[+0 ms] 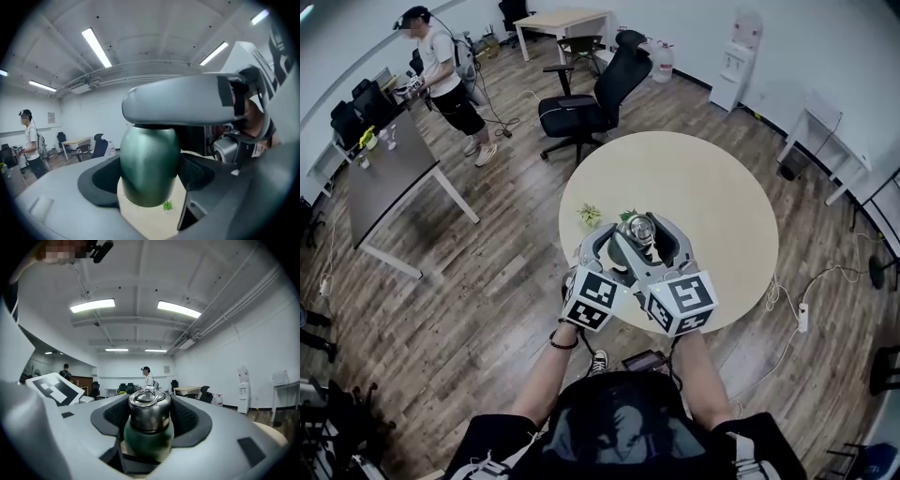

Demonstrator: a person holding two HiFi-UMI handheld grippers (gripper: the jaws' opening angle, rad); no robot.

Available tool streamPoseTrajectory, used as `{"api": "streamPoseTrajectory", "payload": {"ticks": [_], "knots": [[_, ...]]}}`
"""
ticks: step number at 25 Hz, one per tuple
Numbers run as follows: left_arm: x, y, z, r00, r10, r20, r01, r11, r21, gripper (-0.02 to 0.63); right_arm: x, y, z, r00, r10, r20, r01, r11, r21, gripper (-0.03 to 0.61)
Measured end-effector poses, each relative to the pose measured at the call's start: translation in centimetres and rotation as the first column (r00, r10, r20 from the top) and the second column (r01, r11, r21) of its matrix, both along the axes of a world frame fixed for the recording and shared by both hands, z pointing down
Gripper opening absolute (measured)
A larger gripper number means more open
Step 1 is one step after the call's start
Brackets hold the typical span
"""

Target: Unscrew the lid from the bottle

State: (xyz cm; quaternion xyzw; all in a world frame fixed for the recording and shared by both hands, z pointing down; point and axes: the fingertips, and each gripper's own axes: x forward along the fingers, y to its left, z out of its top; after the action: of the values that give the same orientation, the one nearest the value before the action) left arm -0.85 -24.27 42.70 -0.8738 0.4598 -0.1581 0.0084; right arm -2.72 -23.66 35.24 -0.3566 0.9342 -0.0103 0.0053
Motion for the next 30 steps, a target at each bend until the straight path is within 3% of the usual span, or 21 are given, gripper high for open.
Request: {"api": "streamPoseTrajectory", "payload": {"ticks": [2,4,9,11,15,19,23,26,30], "knots": [[0.1,0.7,-0.3,0.995,0.100,-0.026,-0.101,0.995,-0.011,0.368,-0.4,0.8,-0.5,0.995,-0.095,-0.031,0.096,0.995,0.032,0.265],[0.1,1.8,-0.9,0.971,0.231,-0.055,-0.232,0.973,-0.016,0.368,-1.0,2.1,-1.2,0.970,-0.233,-0.068,0.237,0.970,0.056,0.265],[-0.2,4.2,-2.6,0.854,0.510,-0.104,-0.511,0.859,0.009,0.368,-1.5,4.5,-2.6,0.834,-0.545,-0.083,0.548,0.836,0.018,0.265],[-0.4,4.2,-2.6,0.840,0.535,-0.095,-0.537,0.844,0.003,0.368,-1.7,4.4,-2.6,0.807,-0.583,-0.088,0.585,0.811,-0.007,0.265],[-0.5,3.1,-1.4,0.883,0.464,-0.073,-0.464,0.886,0.010,0.367,-1.8,3.5,-2.0,0.849,-0.518,-0.106,0.523,0.852,0.019,0.265],[-1.1,2.2,-0.5,0.921,0.372,-0.117,-0.372,0.928,0.027,0.368,-0.9,2.4,-2.6,0.909,-0.415,-0.031,0.417,0.907,0.066,0.265],[-3.3,1.5,-0.7,0.960,0.232,-0.156,-0.226,0.973,0.054,0.368,1.3,1.0,-3.1,0.955,-0.295,0.034,0.292,0.953,0.081,0.265],[-4.9,1.1,-2.0,0.977,0.125,-0.173,-0.112,0.990,0.084,0.368,3.2,0.2,-3.2,0.977,-0.204,0.058,0.199,0.976,0.092,0.265],[-7.1,0.7,-3.3,0.985,-0.010,-0.171,0.029,0.993,0.110,0.368,4.5,-0.3,-2.6,0.993,-0.101,0.068,0.093,0.990,0.109,0.265]]}}
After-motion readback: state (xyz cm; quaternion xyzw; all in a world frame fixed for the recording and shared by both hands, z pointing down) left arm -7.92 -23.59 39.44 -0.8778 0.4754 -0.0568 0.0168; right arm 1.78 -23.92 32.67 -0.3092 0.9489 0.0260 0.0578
